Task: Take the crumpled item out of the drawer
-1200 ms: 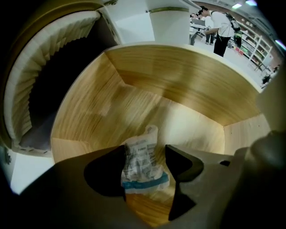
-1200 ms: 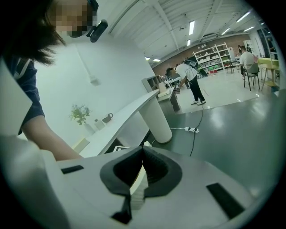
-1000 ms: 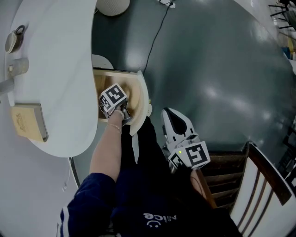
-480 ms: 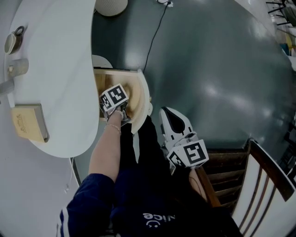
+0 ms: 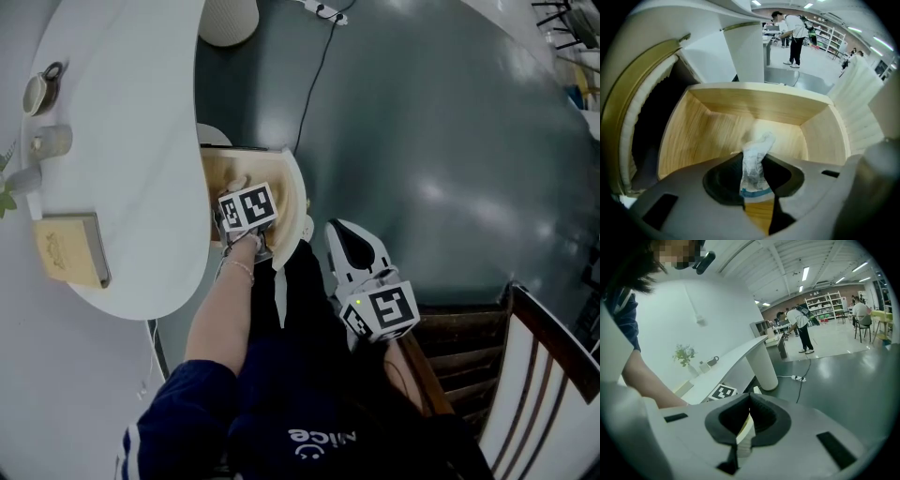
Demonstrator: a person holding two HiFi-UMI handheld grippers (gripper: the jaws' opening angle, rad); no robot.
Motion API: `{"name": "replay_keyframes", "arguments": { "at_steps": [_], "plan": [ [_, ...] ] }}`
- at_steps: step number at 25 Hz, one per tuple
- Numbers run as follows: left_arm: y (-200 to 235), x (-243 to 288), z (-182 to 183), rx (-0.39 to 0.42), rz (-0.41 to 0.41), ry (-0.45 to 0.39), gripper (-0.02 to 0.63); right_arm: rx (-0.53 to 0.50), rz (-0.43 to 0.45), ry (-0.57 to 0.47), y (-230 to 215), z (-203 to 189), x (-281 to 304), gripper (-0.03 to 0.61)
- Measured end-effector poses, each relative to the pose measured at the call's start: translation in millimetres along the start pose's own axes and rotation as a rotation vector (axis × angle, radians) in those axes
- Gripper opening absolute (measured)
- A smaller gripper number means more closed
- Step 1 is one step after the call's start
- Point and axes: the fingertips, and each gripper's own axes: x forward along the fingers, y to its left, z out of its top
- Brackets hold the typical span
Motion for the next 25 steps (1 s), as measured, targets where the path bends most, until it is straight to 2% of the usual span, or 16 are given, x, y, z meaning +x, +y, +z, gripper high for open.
{"name": "replay_keyframes", "arguments": {
  "at_steps": [6,11,25],
  "plan": [
    [-7.9,-22.4,3.0,0.090,-0.042,-0.055,0.120,-0.023,0.006,-0.011,10.2,9.4,-7.6,0.007],
    [-5.5,-38.9,3.4,0.138,-0.043,-0.091,0.120,-0.048,0.008,-0.028,17.6,16.6,-16.7,0.008],
    [-19.3,-90.0,8.2,0.273,-0.115,-0.222,0.120,-0.076,0.000,-0.067,34.7,19.1,-38.2,0.007]
  ]
}}
